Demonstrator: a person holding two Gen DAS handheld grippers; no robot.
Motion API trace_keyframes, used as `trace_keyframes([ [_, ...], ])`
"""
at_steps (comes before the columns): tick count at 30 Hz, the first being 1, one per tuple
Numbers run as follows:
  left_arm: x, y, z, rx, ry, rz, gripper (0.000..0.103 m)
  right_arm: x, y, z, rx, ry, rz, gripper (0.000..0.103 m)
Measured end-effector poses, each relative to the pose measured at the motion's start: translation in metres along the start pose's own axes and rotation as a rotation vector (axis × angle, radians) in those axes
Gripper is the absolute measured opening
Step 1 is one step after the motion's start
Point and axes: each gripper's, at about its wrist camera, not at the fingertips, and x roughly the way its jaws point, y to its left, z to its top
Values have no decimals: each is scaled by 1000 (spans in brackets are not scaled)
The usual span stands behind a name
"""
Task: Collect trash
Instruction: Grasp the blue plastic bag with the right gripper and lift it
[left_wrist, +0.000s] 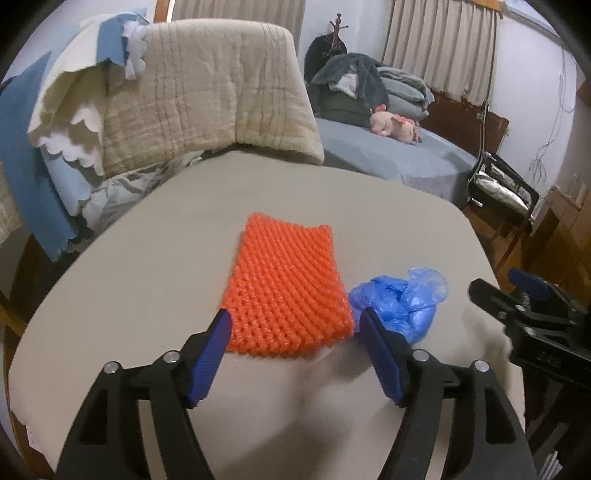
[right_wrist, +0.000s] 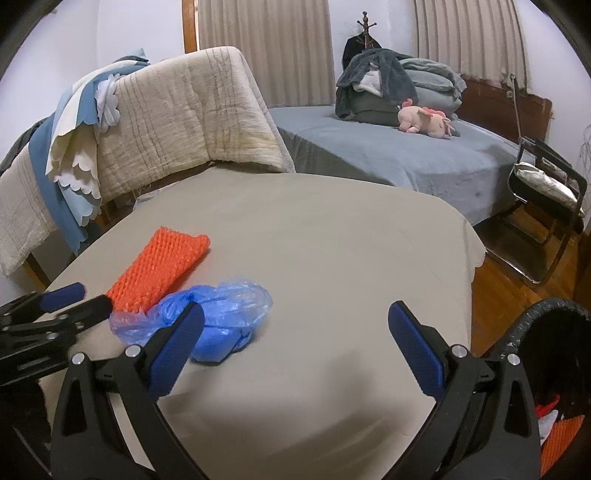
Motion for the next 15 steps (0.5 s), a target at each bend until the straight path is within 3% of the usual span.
trace_keyframes([
  [10,26,25,18,9,-3,102,75,24,24,2,-8,27,29,97],
  [15,27,39,19,-1,-8,109,74,39,37,2,-27,48,45,97],
])
